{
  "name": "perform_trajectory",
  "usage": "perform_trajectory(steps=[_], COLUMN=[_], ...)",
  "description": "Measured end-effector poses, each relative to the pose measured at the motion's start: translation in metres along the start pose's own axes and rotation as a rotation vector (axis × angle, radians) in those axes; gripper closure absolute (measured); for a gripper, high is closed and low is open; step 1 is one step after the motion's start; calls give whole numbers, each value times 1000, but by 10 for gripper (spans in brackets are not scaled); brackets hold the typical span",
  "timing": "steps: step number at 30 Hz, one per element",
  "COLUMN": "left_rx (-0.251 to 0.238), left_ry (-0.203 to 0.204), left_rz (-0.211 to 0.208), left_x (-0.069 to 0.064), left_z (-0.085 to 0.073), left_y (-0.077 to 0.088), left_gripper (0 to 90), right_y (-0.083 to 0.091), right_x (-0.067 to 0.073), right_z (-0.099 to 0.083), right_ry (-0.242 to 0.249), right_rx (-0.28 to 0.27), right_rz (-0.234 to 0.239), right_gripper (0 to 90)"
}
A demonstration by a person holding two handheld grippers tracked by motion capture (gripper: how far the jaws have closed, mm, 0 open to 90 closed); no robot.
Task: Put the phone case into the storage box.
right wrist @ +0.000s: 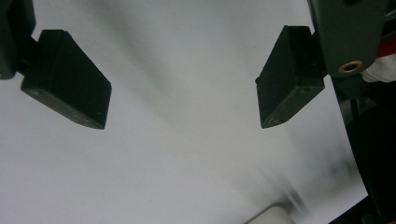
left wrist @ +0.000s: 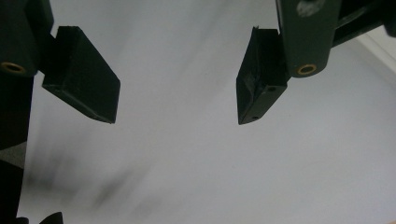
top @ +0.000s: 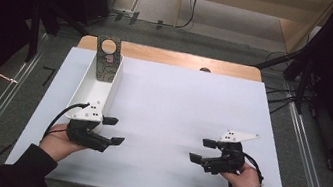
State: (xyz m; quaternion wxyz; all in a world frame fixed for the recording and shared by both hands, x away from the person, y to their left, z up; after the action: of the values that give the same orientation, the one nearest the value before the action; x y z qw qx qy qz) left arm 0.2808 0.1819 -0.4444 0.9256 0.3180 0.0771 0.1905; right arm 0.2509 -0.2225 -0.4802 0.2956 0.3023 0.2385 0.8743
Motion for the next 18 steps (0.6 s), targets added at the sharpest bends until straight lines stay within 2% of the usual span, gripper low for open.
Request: perform_trajectory(steps=[18], left_rx=[5], left_ry=[-2], left_rz=[-10], left_x=[-2], left_z=[-10], left_y=[-1], left_gripper=[301], right_y=[-1], right_x=[1], right_z=[0], right_ry=[8], right_rx=[2], right_rz=[2], right_gripper=[171])
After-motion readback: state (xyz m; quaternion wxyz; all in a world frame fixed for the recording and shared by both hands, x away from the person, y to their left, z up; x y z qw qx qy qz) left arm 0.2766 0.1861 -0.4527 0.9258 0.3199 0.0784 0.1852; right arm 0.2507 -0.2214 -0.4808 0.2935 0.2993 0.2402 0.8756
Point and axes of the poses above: each handheld gripper's, and its own axes: y roughly backward along the jaws, z roughly out of its top, x roughly to its left, the point moved 1 cm from there along -y, roughly forward along the jaws, and after that the axes turned 5 degrees about -y, right-handed, at the moved point
